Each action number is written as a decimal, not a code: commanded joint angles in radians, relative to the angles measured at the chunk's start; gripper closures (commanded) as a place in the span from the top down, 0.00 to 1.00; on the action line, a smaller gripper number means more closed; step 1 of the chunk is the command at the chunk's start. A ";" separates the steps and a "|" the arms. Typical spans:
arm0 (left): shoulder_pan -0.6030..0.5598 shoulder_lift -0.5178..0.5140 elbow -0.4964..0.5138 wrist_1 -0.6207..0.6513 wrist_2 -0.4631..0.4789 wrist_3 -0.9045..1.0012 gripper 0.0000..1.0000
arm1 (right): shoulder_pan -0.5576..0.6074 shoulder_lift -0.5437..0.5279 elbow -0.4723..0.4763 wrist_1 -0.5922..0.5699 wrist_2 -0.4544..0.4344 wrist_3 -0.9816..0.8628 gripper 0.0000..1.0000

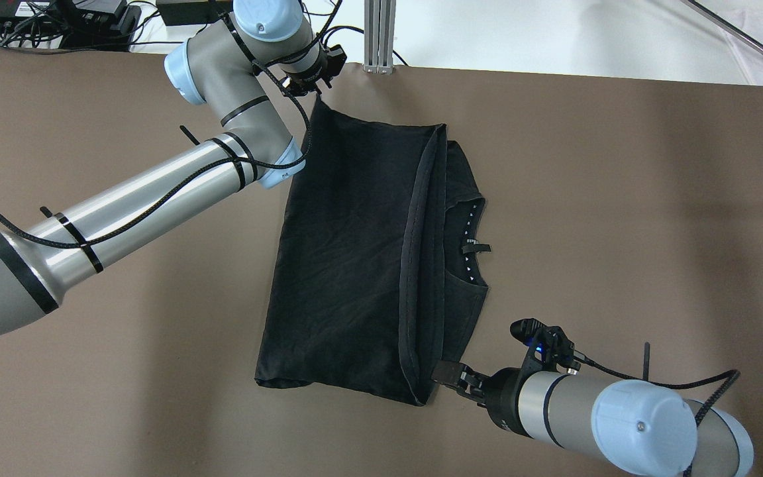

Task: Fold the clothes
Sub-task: 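Pull the shirt straight with both grippers, squaring it toward the robot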

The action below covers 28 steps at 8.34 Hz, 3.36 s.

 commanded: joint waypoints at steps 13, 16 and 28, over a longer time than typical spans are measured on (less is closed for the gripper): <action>0.047 0.217 -0.338 0.062 0.065 -0.034 1.00 | -0.043 0.344 -0.261 -0.401 -0.079 -0.817 0.48; 0.050 0.217 -0.347 0.062 0.065 -0.037 1.00 | -0.043 0.341 -0.263 -0.404 -0.079 -0.817 0.24; 0.061 0.226 -0.364 0.062 0.068 -0.057 1.00 | -0.187 0.033 0.013 -0.504 -0.137 -0.635 0.52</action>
